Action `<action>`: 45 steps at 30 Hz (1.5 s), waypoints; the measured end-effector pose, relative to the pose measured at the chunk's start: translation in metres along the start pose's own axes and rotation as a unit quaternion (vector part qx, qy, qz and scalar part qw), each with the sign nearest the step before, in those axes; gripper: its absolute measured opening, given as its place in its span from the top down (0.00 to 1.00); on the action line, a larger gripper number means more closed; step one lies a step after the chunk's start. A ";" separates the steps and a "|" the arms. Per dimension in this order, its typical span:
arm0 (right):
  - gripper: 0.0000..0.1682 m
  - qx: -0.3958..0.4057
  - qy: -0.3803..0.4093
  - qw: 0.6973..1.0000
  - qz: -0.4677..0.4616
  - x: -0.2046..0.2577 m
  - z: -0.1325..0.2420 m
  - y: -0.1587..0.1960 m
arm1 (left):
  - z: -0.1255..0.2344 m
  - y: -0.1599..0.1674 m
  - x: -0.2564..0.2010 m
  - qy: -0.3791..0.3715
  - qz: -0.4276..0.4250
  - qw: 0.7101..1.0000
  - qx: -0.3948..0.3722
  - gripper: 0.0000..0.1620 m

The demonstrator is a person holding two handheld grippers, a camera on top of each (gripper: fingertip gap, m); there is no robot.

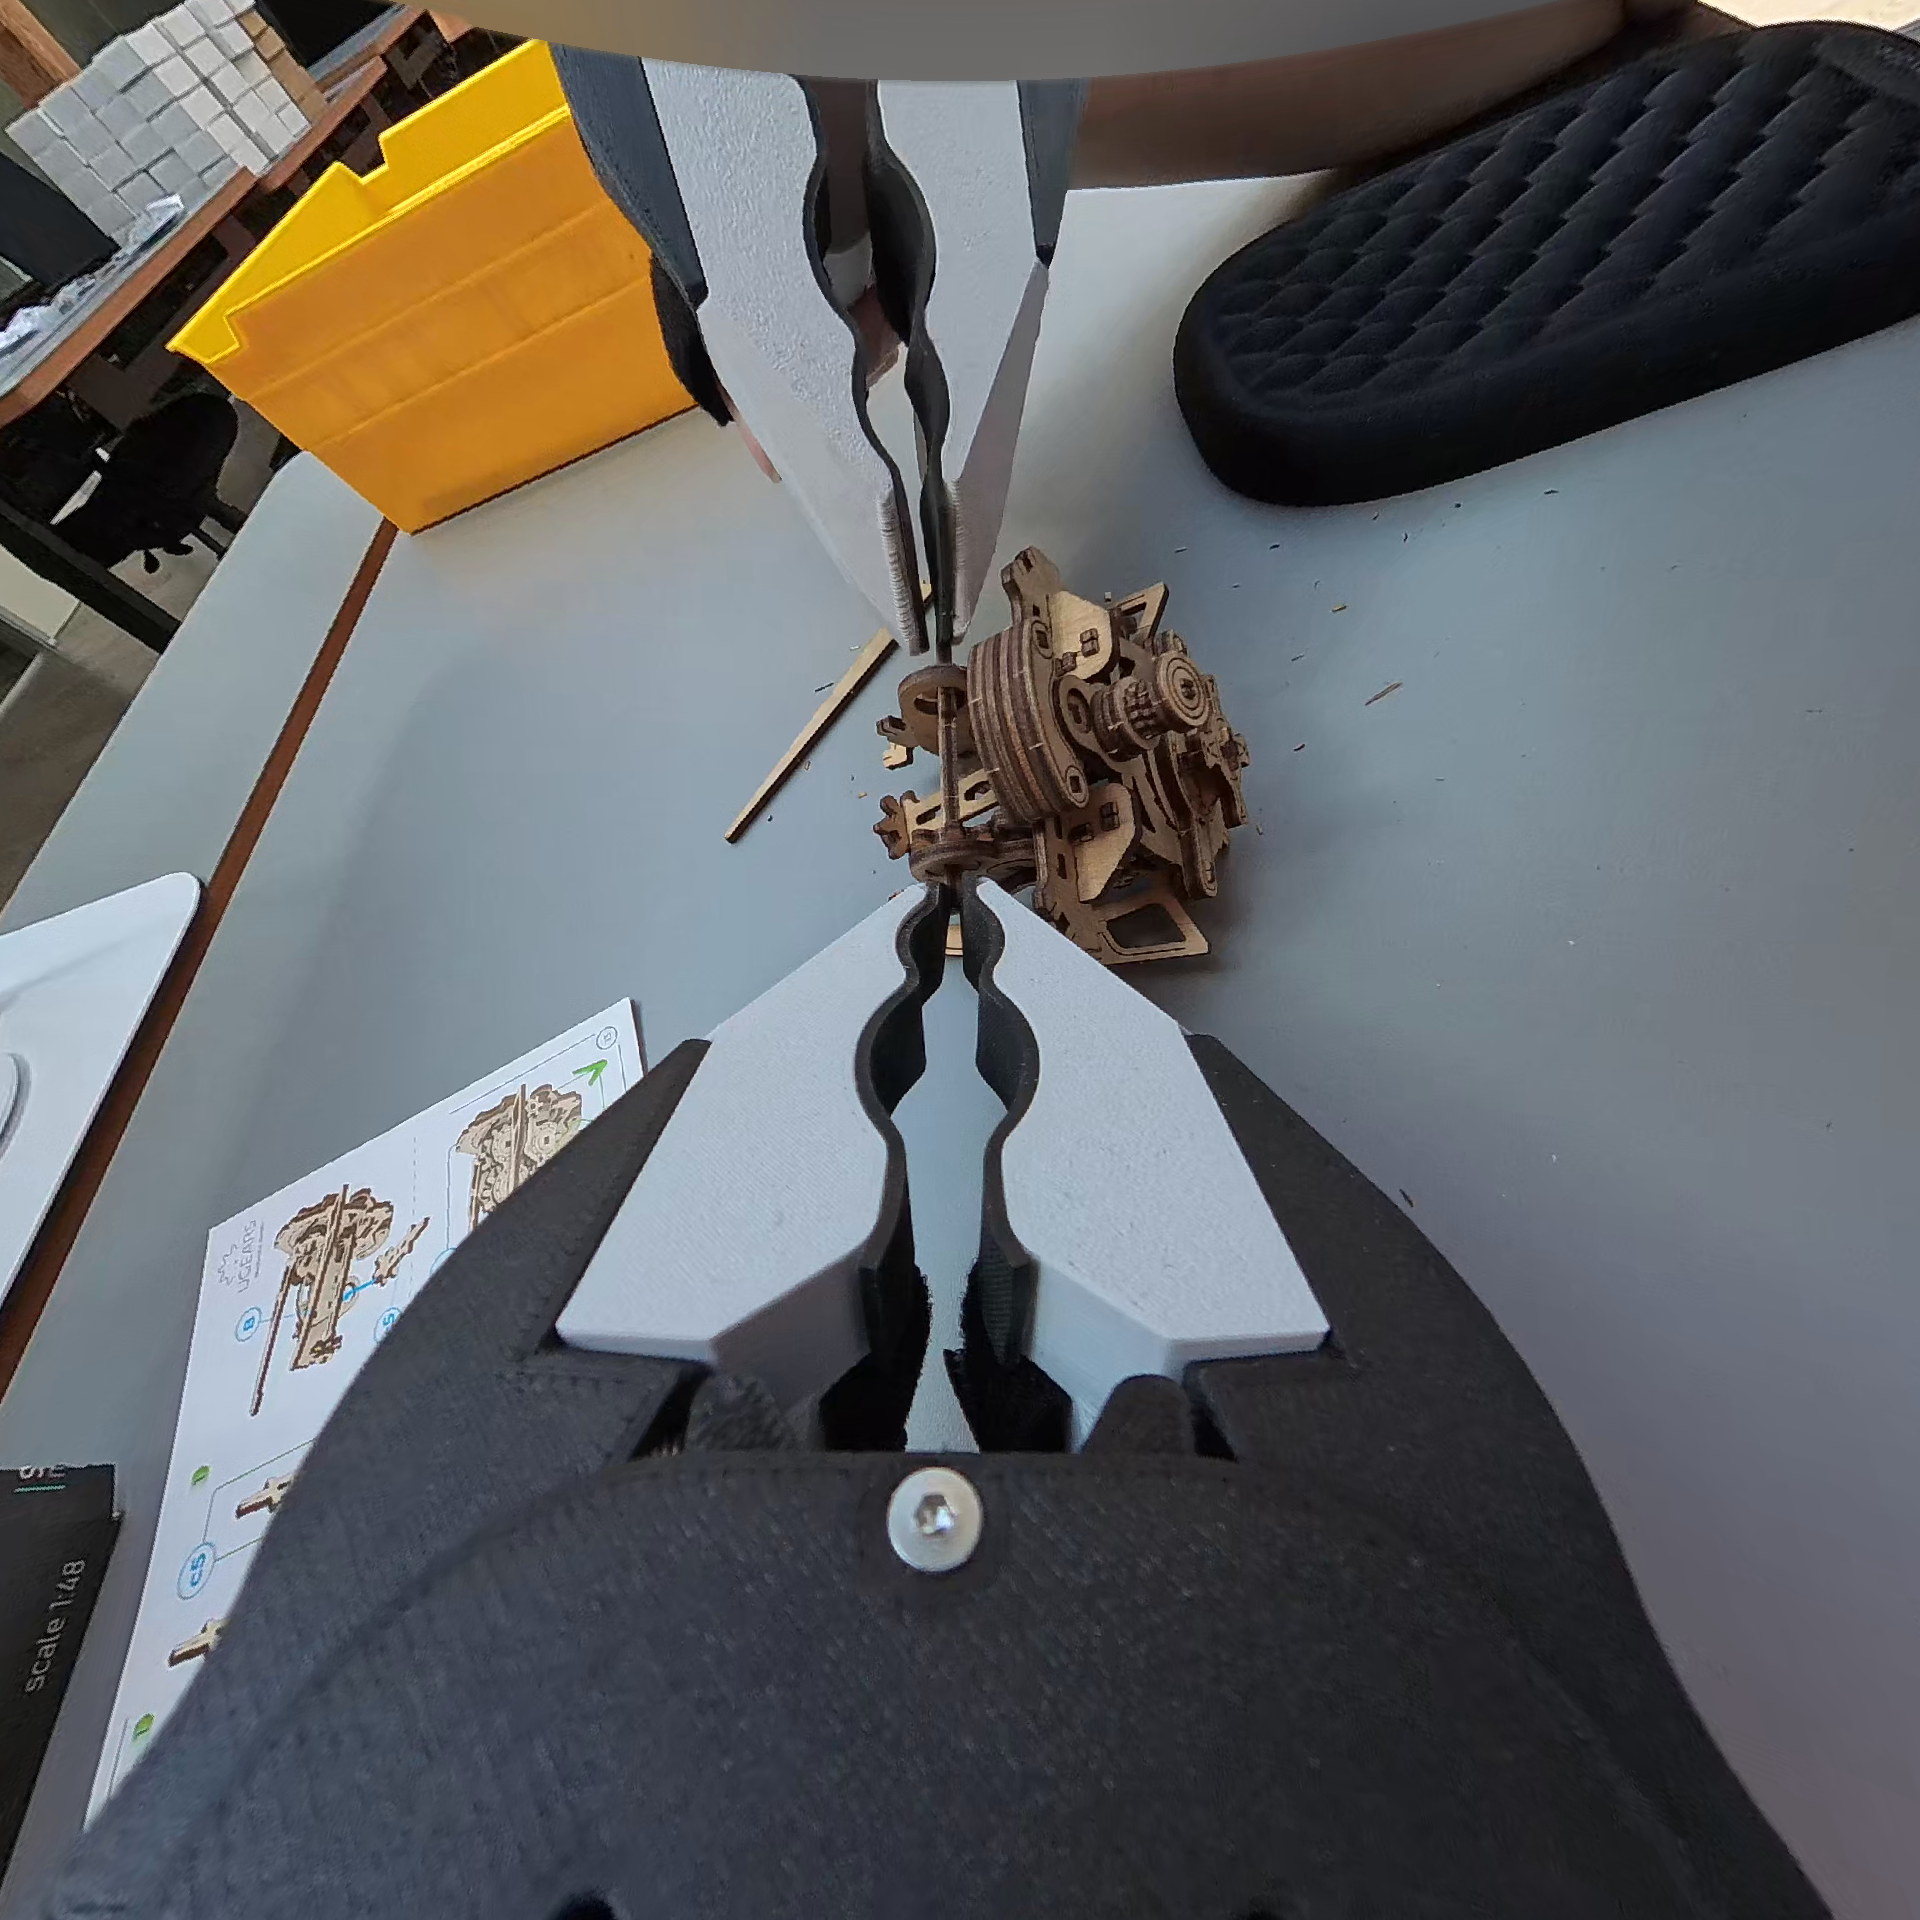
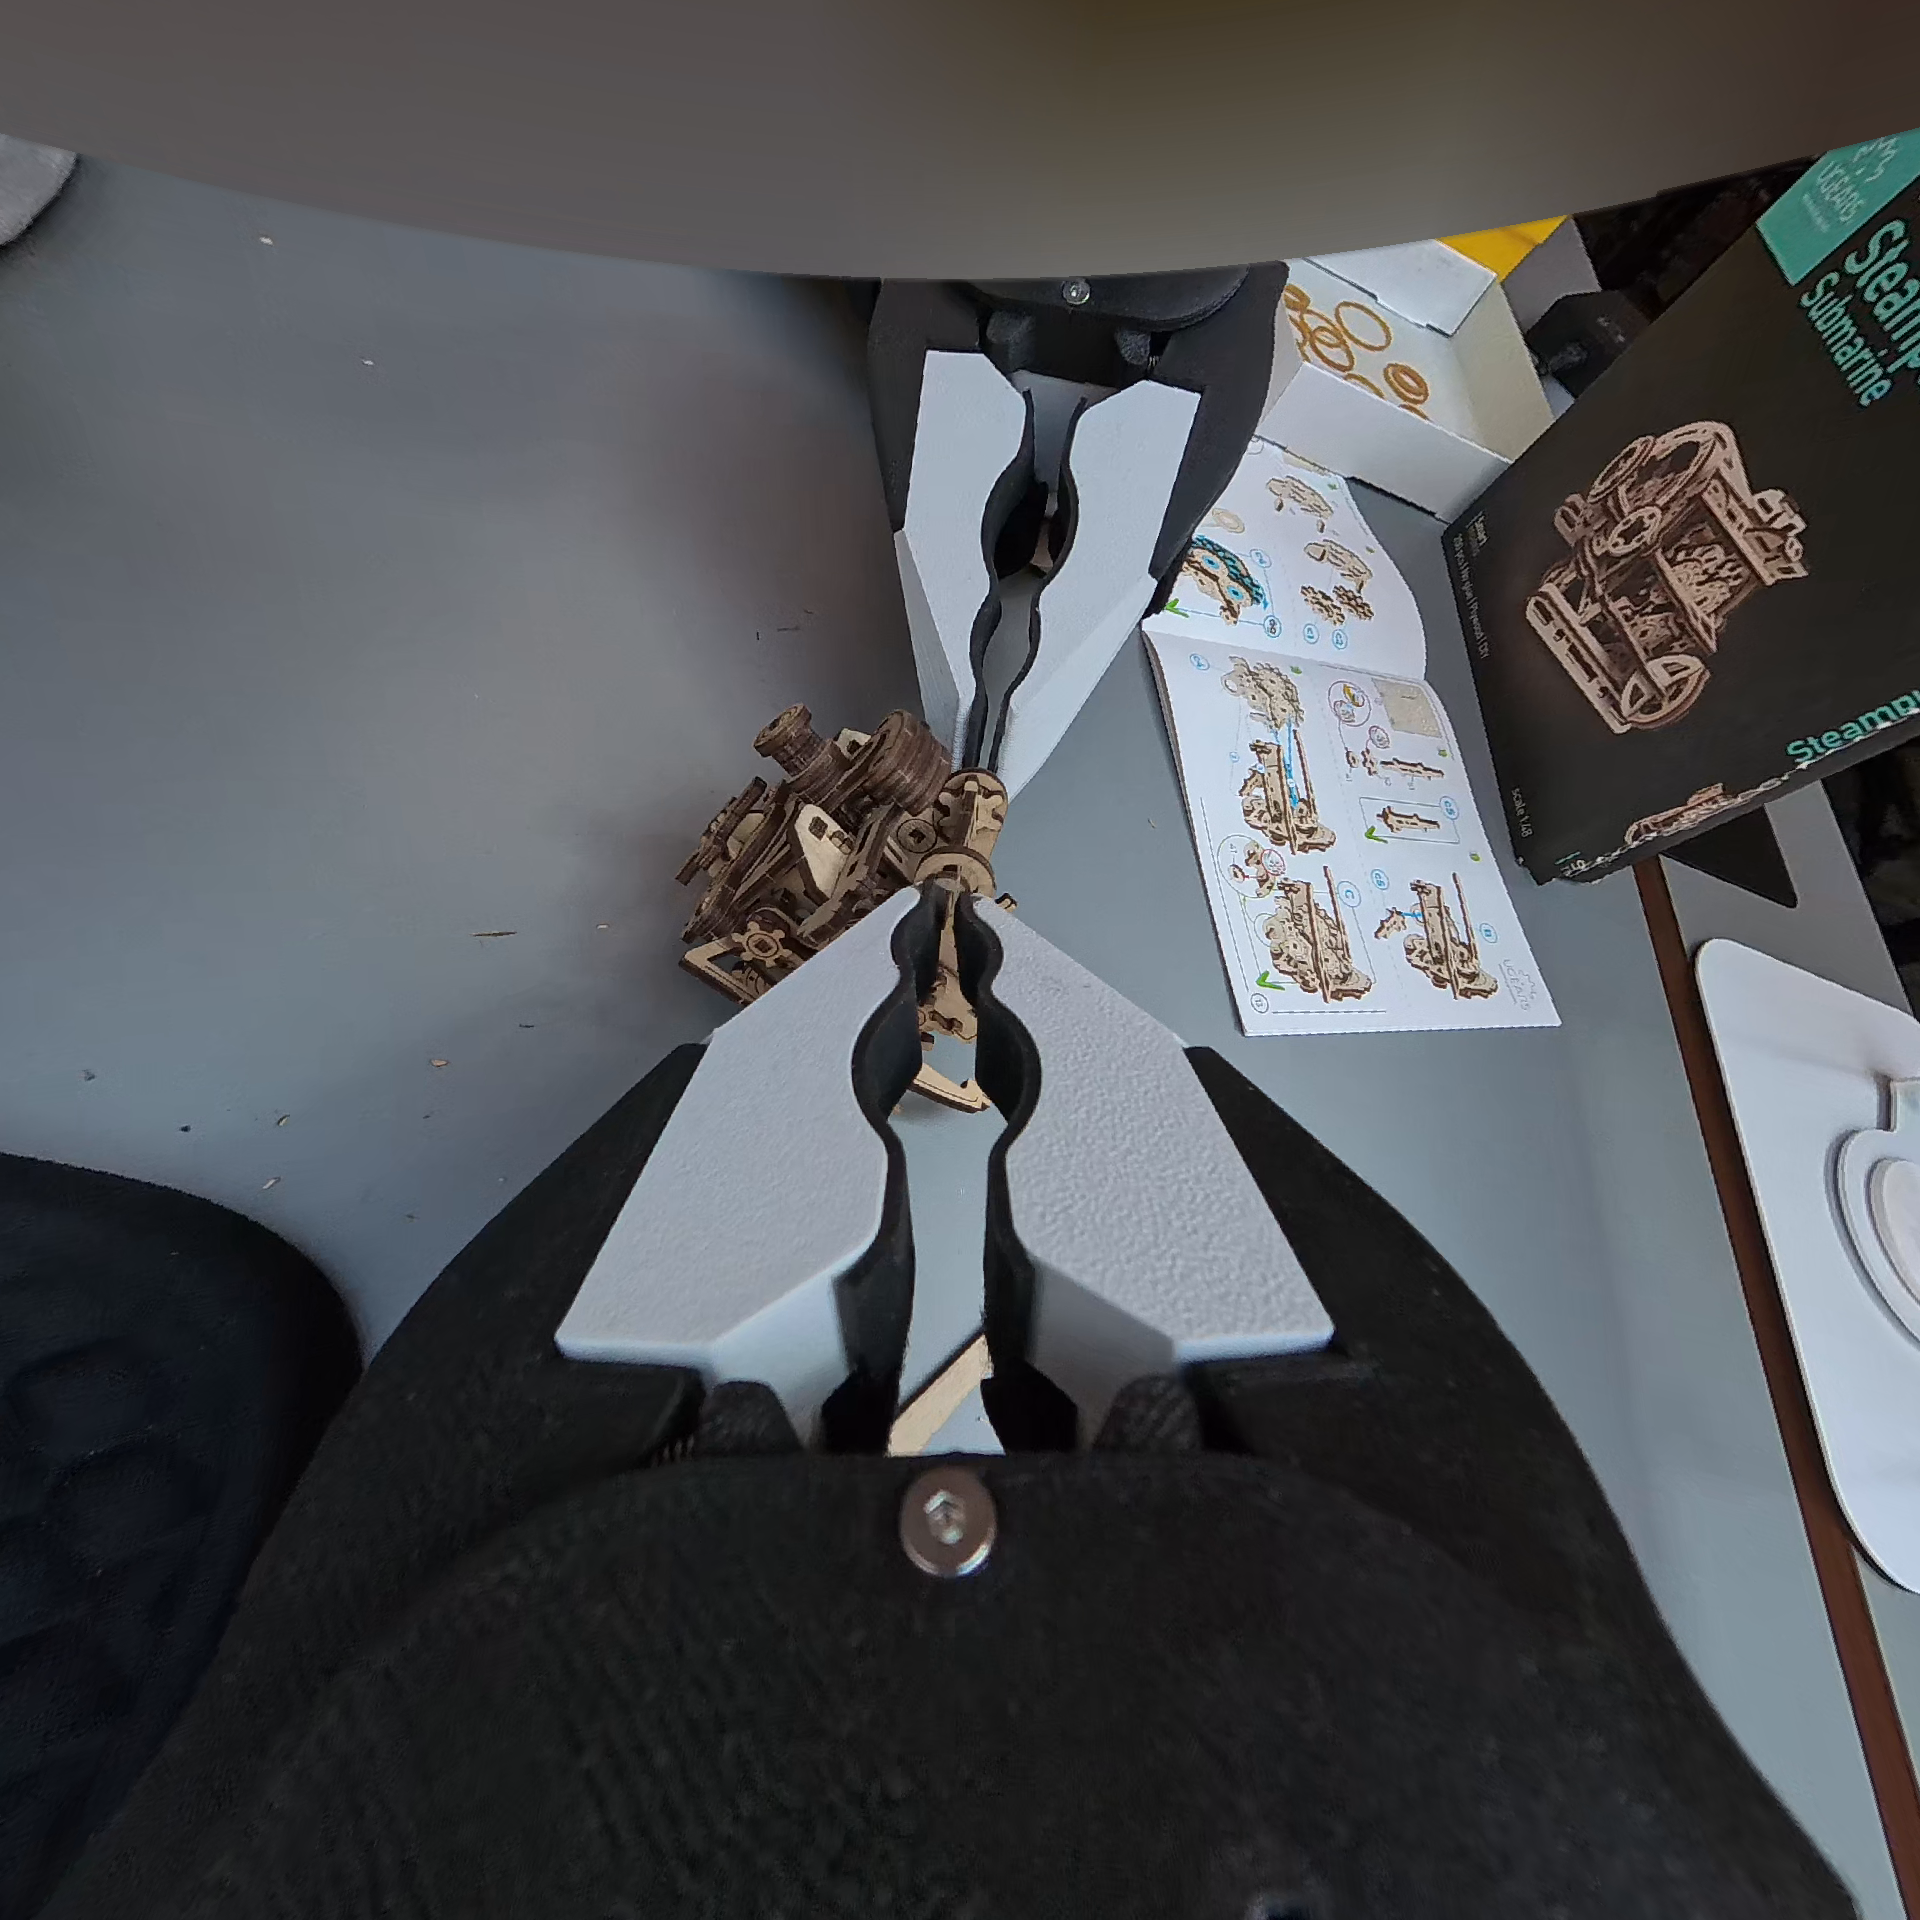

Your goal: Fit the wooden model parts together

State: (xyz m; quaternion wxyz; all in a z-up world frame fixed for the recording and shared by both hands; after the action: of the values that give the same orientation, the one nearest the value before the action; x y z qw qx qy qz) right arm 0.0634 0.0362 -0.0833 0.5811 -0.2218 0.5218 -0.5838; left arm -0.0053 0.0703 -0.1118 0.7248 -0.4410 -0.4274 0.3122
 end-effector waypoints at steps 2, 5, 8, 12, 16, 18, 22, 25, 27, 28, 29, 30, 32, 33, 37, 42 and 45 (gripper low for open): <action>1.00 0.002 -0.006 1.000 -0.005 0.002 -0.001 0.001 | 0.000 0.000 0.000 0.000 0.000 1.000 0.000 1.00; 0.99 0.001 -0.001 1.000 -0.001 0.002 -0.003 0.001 | 0.000 0.000 0.000 -0.001 -0.001 1.000 0.000 1.00; 1.00 0.004 0.002 1.000 0.006 0.002 -0.004 0.002 | 0.000 0.000 0.000 -0.001 0.000 1.000 0.001 1.00; 0.98 0.012 0.005 1.000 0.013 0.001 -0.002 0.002 | 0.000 0.000 0.000 -0.001 0.000 1.000 0.000 1.00; 0.99 0.015 0.001 1.000 0.017 0.002 -0.003 0.003 | -0.001 0.000 0.000 -0.001 0.000 1.000 0.001 1.00; 0.99 0.016 0.001 1.000 0.017 0.002 -0.003 0.003 | -0.001 0.000 0.000 -0.002 -0.001 1.000 0.001 1.00; 0.99 0.019 0.001 1.000 0.020 0.002 -0.003 0.003 | -0.001 0.000 0.000 -0.002 0.000 1.000 0.001 1.00; 1.00 0.019 0.008 1.000 0.016 0.001 -0.004 0.003 | -0.001 0.000 0.000 -0.002 -0.001 1.000 0.002 1.00; 1.00 0.021 0.008 1.000 0.015 0.000 -0.004 0.002 | -0.001 0.000 0.000 -0.001 -0.001 1.000 0.002 1.00; 1.00 0.021 0.011 1.000 0.017 0.000 -0.004 0.002 | -0.001 0.000 0.000 -0.001 -0.001 1.000 0.002 1.00; 1.00 0.017 0.015 1.000 0.019 -0.001 -0.004 0.001 | -0.001 0.000 0.000 -0.002 0.000 1.000 0.001 1.00; 1.00 0.015 0.018 1.000 0.020 -0.002 -0.003 0.001 | -0.001 -0.001 0.000 -0.003 0.001 1.000 0.000 1.00; 1.00 0.015 0.017 1.000 0.016 -0.002 -0.002 0.001 | -0.001 0.000 0.001 -0.007 0.002 1.000 0.000 1.00; 1.00 0.013 0.021 1.000 0.013 -0.004 -0.001 0.001 | -0.001 0.000 0.002 -0.009 0.003 1.000 0.000 1.00; 0.96 0.001 0.015 1.000 -0.003 -0.004 0.002 0.000 | -0.001 0.000 0.001 -0.010 -0.002 1.000 0.001 1.00; 0.98 0.030 0.000 0.999 -0.010 0.000 -0.003 0.009 | -0.002 0.001 -0.001 -0.008 -0.014 1.000 0.008 1.00; 1.00 0.020 0.010 1.000 0.011 0.000 -0.004 0.005 | -0.002 0.002 -0.002 -0.007 -0.017 1.000 0.010 1.00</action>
State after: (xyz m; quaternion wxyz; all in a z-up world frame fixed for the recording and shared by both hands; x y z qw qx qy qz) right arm 0.0622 0.0388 -0.0885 0.5861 -0.1988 0.5186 -0.5900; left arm -0.0042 0.0688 -0.1144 0.7311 -0.4242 -0.4370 0.3075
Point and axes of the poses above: each gripper's, where its closed fingertips meet, z back along the fingers, y out of its underside, x = y × z across the jaws, the point moved 3 cm from there along z, back along the fingers, and after that the axes turned 12 degrees about -x, right-handed, at the moved point
